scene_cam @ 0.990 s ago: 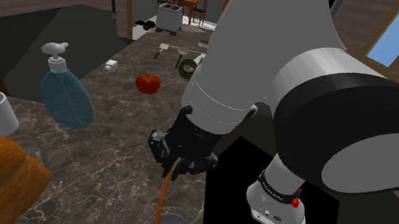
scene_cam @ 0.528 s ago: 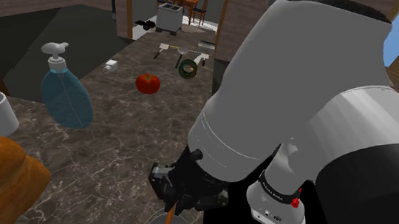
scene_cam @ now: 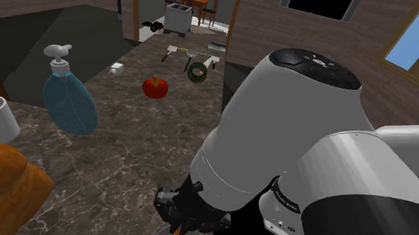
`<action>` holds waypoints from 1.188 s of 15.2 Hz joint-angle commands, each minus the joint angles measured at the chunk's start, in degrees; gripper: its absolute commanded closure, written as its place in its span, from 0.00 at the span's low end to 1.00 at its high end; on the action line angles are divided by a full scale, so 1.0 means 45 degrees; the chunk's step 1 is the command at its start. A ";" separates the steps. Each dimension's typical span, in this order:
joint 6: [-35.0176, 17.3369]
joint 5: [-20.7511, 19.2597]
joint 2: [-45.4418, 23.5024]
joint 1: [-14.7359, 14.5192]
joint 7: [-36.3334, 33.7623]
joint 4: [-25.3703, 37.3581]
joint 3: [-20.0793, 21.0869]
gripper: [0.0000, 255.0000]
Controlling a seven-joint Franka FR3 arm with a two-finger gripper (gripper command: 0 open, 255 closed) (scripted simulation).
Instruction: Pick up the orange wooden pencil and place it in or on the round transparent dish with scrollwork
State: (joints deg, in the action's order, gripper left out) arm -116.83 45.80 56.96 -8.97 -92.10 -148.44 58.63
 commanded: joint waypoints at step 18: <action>-0.0942 0.0664 -0.0277 0.0006 0.0080 -0.0547 0.0864 0.00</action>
State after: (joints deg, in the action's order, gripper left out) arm -121.04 48.77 55.72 -8.94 -91.74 -150.89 62.49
